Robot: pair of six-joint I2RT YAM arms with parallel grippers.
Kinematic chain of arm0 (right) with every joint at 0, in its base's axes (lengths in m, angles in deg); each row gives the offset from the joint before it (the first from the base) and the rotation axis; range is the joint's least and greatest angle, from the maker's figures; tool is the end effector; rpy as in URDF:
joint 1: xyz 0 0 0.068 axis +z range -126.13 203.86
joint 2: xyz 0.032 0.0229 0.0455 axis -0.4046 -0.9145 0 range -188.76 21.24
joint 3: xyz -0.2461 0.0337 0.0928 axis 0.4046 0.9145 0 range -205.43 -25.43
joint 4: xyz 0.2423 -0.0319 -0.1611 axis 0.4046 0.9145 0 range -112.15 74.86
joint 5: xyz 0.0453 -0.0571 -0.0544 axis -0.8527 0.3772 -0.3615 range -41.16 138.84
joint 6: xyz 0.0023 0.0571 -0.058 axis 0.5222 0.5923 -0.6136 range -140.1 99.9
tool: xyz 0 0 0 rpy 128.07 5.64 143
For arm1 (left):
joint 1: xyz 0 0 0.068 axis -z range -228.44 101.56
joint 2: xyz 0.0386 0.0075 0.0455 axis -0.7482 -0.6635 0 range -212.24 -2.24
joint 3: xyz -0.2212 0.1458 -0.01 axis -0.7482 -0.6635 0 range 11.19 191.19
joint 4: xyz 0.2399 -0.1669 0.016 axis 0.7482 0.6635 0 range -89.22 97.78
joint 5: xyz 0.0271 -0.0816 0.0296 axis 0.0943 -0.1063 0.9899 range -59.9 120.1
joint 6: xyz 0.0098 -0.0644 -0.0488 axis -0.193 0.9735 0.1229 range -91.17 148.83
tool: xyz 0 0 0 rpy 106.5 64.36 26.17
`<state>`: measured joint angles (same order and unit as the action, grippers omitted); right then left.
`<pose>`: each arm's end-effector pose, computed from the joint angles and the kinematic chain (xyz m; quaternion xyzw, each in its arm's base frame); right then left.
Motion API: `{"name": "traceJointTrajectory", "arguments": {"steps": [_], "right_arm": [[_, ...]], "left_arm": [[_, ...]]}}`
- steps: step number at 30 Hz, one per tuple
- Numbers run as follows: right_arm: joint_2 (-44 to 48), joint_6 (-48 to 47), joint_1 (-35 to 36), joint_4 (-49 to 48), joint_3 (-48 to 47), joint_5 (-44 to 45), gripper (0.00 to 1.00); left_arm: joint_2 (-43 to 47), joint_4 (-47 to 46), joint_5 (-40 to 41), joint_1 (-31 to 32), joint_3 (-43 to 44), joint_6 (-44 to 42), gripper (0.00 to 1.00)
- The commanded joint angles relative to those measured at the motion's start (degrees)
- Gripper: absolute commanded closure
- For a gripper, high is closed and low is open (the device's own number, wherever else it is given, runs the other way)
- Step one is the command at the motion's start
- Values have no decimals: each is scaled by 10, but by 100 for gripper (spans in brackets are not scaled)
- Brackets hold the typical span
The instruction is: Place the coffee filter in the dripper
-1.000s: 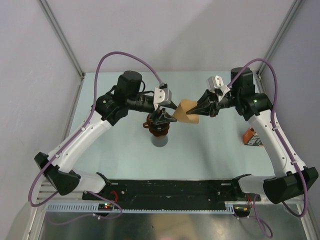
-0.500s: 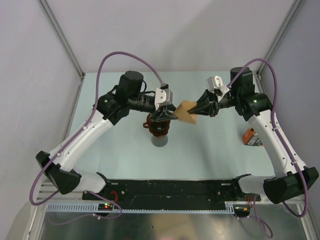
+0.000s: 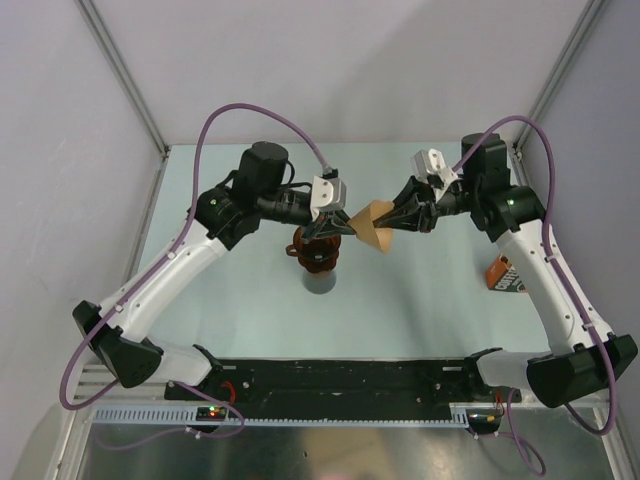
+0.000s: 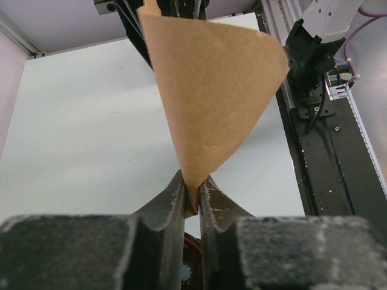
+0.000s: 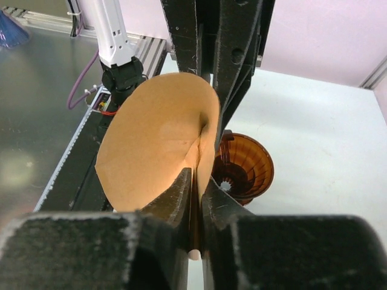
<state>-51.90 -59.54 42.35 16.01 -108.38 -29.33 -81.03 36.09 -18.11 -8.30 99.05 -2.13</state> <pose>0.2507 0.1568 0.4231 -0.6055 0.4267 0.4600 0.4897 0.2291 -0.2620 0.4142 0.6261 0.5053 -0.3842 0.4528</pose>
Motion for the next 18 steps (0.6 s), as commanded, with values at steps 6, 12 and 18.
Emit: {"name": "traceJointTrajectory", "arguments": {"steps": [6, 12, 18], "right_arm": [[32, 37, -55, 18, -35, 33, 33], [82, 63, -112, 27, -18, 39, 26], [147, 85, -82, -31, 46, 69, 47]], "left_arm": [[9, -9, -19, -14, 13, 8, 99], [-8, -9, -35, -35, 45, 48, 100], [-40, -13, -45, -49, 85, 100, 100]]}}
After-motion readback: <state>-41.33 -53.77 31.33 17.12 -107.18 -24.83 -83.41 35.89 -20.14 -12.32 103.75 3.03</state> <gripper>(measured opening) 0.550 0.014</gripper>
